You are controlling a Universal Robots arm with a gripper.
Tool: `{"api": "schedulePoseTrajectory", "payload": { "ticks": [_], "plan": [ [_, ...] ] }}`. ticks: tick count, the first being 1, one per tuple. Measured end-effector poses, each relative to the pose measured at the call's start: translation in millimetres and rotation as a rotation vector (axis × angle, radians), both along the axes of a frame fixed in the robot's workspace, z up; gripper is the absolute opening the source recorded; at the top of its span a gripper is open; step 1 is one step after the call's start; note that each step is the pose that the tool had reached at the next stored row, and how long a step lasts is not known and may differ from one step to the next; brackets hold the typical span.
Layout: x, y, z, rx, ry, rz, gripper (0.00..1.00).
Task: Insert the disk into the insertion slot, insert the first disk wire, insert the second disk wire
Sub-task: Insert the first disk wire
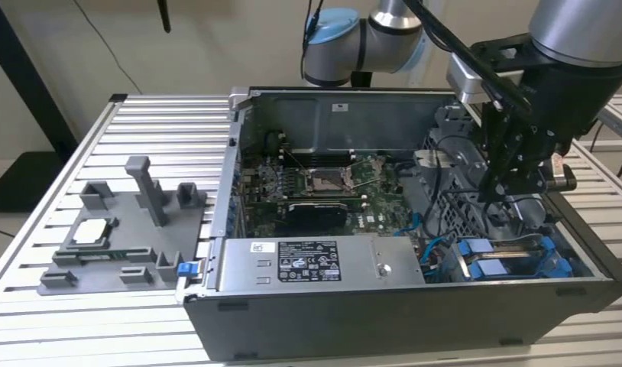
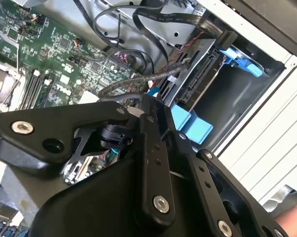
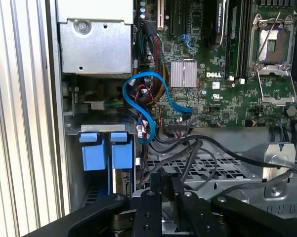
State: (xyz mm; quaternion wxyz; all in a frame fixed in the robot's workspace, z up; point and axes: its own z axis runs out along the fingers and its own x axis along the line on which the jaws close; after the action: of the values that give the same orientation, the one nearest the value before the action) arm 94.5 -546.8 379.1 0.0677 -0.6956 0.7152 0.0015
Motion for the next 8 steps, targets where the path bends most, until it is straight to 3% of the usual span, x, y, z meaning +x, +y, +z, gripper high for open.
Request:
{"api": "schedulePoseTrajectory", "payload": {
  "ticks": [4,8],
  "plan": [
    [0.0,0.0,-0.2,-0.0001,0.0003,0.000,0.00],
    [0.6,-1.2,-1.5,-0.0043,0.0140,0.000,0.00]
  ]
}}
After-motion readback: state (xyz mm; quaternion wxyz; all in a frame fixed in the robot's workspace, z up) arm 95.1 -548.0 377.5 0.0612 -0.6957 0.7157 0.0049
